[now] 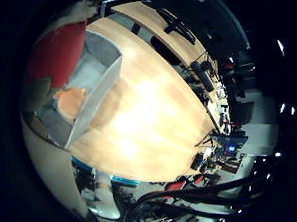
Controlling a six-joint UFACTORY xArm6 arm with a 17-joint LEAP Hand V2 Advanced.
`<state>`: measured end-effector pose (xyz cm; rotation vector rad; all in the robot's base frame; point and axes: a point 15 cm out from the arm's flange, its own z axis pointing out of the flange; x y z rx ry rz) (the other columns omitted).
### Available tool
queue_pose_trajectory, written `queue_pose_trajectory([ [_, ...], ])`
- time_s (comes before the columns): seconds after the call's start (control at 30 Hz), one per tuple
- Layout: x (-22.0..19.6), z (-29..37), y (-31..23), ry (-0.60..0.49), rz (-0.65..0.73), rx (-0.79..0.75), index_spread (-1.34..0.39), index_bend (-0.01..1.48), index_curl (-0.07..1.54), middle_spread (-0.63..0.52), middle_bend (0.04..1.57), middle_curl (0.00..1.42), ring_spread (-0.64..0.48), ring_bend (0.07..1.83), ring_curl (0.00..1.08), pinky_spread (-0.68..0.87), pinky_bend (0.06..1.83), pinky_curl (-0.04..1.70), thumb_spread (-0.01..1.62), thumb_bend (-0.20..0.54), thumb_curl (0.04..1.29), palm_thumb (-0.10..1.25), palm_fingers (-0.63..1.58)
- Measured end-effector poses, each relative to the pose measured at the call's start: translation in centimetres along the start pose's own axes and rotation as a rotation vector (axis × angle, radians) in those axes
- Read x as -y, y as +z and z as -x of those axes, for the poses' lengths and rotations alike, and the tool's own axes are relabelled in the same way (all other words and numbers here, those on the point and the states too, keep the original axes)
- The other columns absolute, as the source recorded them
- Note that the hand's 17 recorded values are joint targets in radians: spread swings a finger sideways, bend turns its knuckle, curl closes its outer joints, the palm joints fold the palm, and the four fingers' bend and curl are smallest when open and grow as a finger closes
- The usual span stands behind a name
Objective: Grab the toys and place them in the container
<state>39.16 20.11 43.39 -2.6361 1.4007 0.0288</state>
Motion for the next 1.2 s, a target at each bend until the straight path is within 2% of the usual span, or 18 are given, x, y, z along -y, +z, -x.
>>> queue_pose_trajectory([
  [0.53, 3.2, 3.5, 1.6, -0.101, 0.003, -0.036, -0.64, 0.19, 0.75, -0.46, 0.73, 0.65, -0.36, 1.16, 0.47, -0.52, 1.15, 0.48, 0.94, -0.015, 0.40, 1.14, 1.17],
  [0.63, 3.8, 3.4, 2.0, -0.108, 0.009, -0.038, -0.64, 0.17, 0.75, -0.46, 0.74, 0.65, -0.35, 1.17, 0.48, -0.54, 1.12, 0.47, 0.96, -0.039, 0.38, 1.07, 1.15],
  [0.7, 3.9, 3.2, 2.6, -0.110, 0.021, -0.037, -0.63, 0.15, 0.74, -0.46, 0.73, 0.65, -0.35, 1.17, 0.48, -0.55, 1.12, 0.47, 0.97, -0.066, 0.36, 0.99, 1.09],
  [0.77, 3.9, 3.2, 2.8, -0.115, 0.024, -0.035, -0.62, 0.10, 0.71, -0.46, 0.70, 0.65, -0.35, 1.17, 0.48, -0.57, 1.13, 0.47, 0.98, -0.101, 0.33, 0.84, 0.94],
  [0.83, 3.9, 3.2, 2.9, -0.125, 0.029, -0.034, -0.58, 0.11, 0.69, -0.44, 0.61, 0.63, -0.35, 1.13, 0.49, -0.55, 1.14, 0.49, 0.98, -0.127, 0.29, 0.63, 0.61],
  [0.87, 3.8, 3.2, 2.9, -0.133, 0.032, -0.034, -0.56, 0.17, 0.68, -0.40, 0.54, 0.61, -0.32, 1.03, 0.47, -0.46, 1.06, 0.48, 0.96, -0.127, 0.26, 0.48, 0.31],
  [0.93, 3.8, 3.2, 2.9, -0.146, 0.032, -0.032, -0.54, 0.20, 0.68, -0.36, 0.50, 0.59, -0.28, 0.93, 0.45, -0.36, 1.00, 0.48, 0.93, -0.131, 0.25, 0.37, 0.12],
  [0.97, 3.8, 3.2, 3.1, -0.150, 0.037, -0.029, -0.54, 0.19, 0.65, -0.31, 0.46, 0.56, -0.23, 0.82, 0.40, -0.26, 0.97, 0.46, 0.89, -0.135, 0.24, 0.27, 0.03],
  [1.07, 3.8, 3.2, 3.4, -0.149, 0.043, -0.023, -0.50, 0.18, 0.58, -0.23, 0.38, 0.50, -0.15, 0.67, 0.31, -0.02, 0.91, 0.39, 0.83, -0.074, 0.24, 0.14, -0.01],
  [1.2, 4.0, 3.0, 3.6, -0.148, 0.042, -0.023, -0.47, 0.17, 0.51, -0.17, 0.33, 0.45, -0.09, 0.60, 0.27, 0.15, 0.88, 0.34, 0.80, -0.043, 0.26, 0.10, 0.02],
])
